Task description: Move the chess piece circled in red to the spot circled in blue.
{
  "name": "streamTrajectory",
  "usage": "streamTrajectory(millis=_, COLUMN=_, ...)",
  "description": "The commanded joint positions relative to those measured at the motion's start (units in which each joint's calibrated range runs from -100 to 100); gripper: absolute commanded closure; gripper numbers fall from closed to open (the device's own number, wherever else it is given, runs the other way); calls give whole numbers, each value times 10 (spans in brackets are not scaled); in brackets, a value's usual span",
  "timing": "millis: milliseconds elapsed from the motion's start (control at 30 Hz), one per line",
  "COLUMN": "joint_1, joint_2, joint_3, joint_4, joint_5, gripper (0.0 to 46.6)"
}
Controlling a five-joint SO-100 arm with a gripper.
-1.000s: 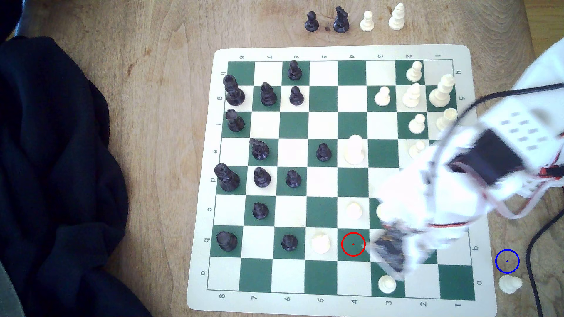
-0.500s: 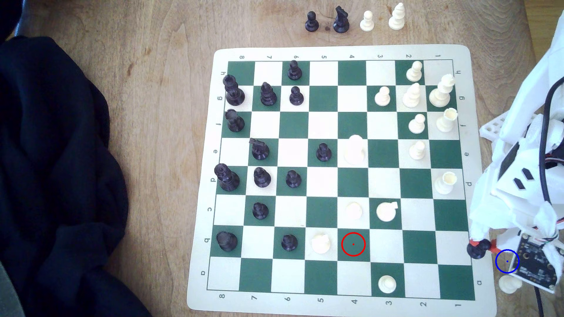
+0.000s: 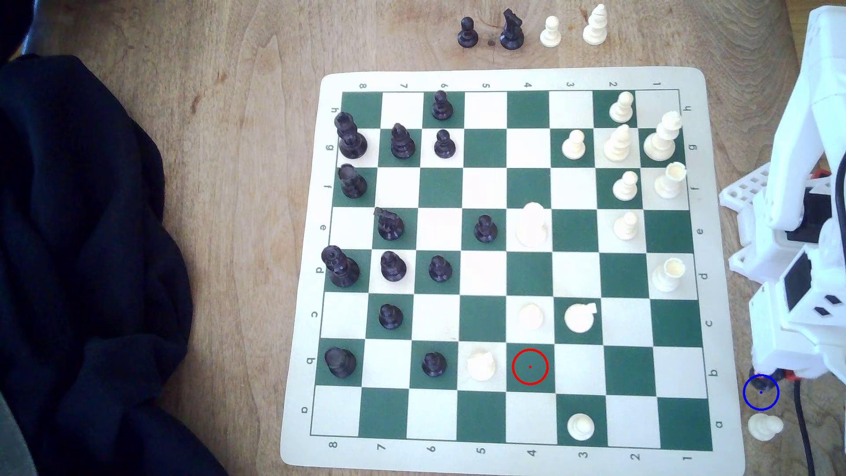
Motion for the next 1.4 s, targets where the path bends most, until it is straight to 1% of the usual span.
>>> streamTrajectory(millis=0, joint_1=-22, joint_2=9, joint_3=15, joint_4=-38, joint_5=-8, gripper=464)
streamTrajectory(millis=233, joint_1=-17, joint_2=47, joint_3=23, joint_4=-88, joint_5=-8, gripper=464)
streamTrajectory(millis=533, joint_1=-15, joint_2=71, joint_3=38, joint_4=-111, joint_5=-9, gripper=464)
streamTrajectory(millis=1200, joint_1=-37, joint_2=100, joint_3=32, joint_4=-127, joint_5=-13, gripper=464)
streamTrajectory(millis=1233, joint_1=-37, joint_2=99, joint_3=32, joint_4=-128, joint_5=-13, gripper=458)
streamTrajectory(millis=1300, joint_1=-32, joint_2=95, joint_3=32, joint_4=-131, joint_5=-15, gripper=433)
streamTrajectory(millis=1367, joint_1=-28, joint_2=91, joint_3=32, joint_4=-133, joint_5=-17, gripper=422)
